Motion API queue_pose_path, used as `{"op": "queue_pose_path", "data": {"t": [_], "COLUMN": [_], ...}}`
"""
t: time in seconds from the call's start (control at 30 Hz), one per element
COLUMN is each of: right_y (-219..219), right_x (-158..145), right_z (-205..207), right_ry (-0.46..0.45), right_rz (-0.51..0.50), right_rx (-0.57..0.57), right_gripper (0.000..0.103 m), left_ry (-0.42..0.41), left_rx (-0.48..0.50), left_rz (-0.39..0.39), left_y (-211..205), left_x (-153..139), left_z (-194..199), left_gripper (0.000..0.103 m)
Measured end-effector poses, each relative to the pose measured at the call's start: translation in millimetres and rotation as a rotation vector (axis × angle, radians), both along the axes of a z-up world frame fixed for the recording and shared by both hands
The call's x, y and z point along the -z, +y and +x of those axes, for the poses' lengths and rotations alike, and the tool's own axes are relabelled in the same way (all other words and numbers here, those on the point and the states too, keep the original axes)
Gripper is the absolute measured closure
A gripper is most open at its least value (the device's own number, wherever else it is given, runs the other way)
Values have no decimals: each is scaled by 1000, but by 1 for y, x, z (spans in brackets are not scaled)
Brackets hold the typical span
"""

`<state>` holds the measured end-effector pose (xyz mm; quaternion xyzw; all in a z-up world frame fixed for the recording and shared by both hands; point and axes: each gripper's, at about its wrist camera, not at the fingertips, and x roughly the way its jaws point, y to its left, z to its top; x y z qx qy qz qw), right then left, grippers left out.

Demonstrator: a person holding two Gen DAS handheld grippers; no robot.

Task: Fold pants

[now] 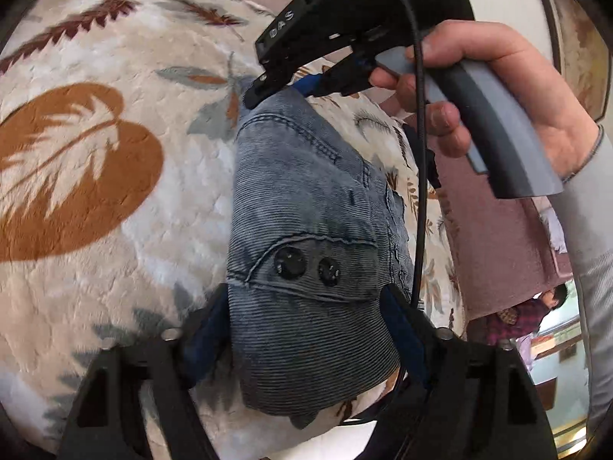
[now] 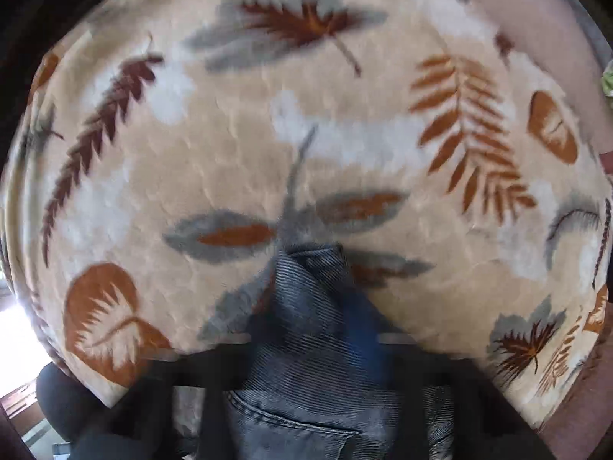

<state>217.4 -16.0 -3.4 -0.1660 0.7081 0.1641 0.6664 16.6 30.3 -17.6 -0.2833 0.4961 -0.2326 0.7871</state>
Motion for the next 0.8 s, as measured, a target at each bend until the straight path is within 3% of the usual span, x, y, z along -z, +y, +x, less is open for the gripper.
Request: {"op": "queue_pose_path", "data": {"t": [0.07, 0.23, 0.4, 0.53, 0.67, 0.73, 0.8], "right_y": [-10, -43, -73, -101, -124, -149, -166], "right_x": [-11, -29, -51, -77, -56, -21, -21], "right_z": [-3, -3, -5, -36, -71, -85, -97], "right_ry": [-45, -186, -292, -251, -218, -171, -188], "right_rz": [39, 131, 125, 291, 312, 213, 288], "right_rx": [36, 181, 264, 278, 304, 324, 347], "right_gripper": [86, 89, 88, 87, 83, 81, 81], "left_ry": [-33, -102, -82, -76, -67, -78, -125], "left_rx": [14, 30, 10, -7, -39, -66, -111], "left_rz": [99, 209, 159, 131, 66, 41, 35], "left_y": [-10, -33, -26, -22, -1, 7, 16], "left_x": [-3, -11, -9, -11, -17, -19, -27], "left_z": [-3, -12, -15, -18, -23, -25, -28], "left_gripper": [47, 49, 46, 43, 42, 41, 36]}}
